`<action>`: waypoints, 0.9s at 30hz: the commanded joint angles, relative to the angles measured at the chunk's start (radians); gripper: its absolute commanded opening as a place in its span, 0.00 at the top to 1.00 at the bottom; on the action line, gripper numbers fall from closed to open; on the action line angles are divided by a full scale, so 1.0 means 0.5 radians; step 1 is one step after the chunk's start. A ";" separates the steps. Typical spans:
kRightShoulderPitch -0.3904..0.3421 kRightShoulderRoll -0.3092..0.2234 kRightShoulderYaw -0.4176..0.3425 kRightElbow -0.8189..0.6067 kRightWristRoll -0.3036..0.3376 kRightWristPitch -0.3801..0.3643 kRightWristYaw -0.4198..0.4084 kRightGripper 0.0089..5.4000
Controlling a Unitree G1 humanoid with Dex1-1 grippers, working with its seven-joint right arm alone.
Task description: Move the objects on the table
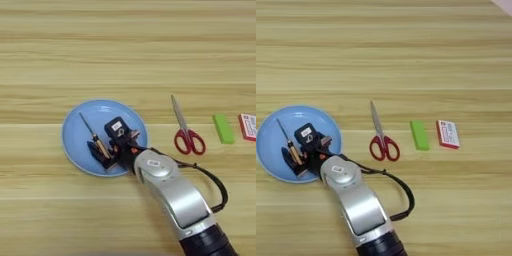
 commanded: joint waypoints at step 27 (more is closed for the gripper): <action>-0.007 -0.009 -0.048 -0.028 -0.003 -0.016 -0.031 0.79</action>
